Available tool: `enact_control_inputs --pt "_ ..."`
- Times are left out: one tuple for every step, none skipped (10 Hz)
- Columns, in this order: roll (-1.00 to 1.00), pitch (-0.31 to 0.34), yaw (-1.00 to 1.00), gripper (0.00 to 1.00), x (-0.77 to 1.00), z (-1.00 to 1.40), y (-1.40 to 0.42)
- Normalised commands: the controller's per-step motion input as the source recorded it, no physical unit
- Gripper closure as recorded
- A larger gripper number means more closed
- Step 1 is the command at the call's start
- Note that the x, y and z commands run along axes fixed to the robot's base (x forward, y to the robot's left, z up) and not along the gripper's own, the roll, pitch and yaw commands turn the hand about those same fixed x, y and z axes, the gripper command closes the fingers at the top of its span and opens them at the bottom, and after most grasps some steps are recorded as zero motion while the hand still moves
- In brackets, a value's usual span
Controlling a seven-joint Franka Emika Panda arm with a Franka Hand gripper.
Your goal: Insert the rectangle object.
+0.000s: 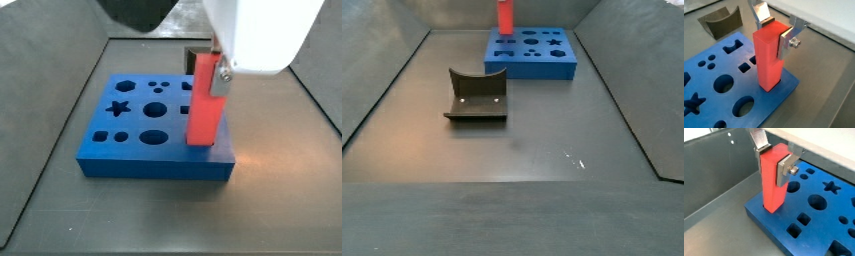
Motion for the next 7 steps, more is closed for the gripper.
enact_control_inputs --pt "0.06 0.0 0.0 1.0 -0.07 -0.35 0.0" --pt "0.05 -0.006 0.0 1.0 -0.05 -0.36 0.0" --pt "0.04 0.0 0.0 1.0 0.0 -0.35 0.0" --pt "0.01 0.0 0.0 1.0 -0.05 -0.29 0.01" --pt "0.06 0.0 0.0 1.0 -0.08 -0.09 0.0" --pt "0.0 -0.011 0.0 1.0 -0.01 0.0 0.0" --pt "0.0 0.0 0.0 1.0 0.01 0.0 0.0"
